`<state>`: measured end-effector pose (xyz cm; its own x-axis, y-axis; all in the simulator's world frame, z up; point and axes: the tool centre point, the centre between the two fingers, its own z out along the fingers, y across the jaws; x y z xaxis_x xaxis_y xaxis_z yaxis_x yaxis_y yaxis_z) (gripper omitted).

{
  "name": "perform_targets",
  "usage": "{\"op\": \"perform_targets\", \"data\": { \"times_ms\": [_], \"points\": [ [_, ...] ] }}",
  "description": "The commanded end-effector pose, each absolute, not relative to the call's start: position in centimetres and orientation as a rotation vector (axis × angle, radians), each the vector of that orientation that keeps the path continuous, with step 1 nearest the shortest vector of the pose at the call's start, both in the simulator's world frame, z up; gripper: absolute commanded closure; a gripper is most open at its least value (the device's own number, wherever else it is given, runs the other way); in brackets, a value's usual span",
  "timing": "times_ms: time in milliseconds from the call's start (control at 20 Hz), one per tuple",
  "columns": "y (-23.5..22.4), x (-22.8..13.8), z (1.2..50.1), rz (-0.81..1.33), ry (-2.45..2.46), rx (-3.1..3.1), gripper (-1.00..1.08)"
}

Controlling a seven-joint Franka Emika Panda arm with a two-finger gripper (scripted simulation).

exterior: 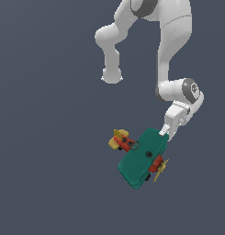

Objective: Pick up the object and move it to a goal position.

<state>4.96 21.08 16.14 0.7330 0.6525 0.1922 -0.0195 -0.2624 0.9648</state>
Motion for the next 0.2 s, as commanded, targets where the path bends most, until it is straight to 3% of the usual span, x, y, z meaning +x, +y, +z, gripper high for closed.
{"op": "perform_targets", "data": {
  "times_ms": [0, 150],
  "points": [
    [21.24, 5.11, 16.45, 0.699, 0.500, 1.731, 1.08],
    [20.99, 5.13, 16.39, 0.699, 0.500, 1.730, 1.08]
  ]
}}
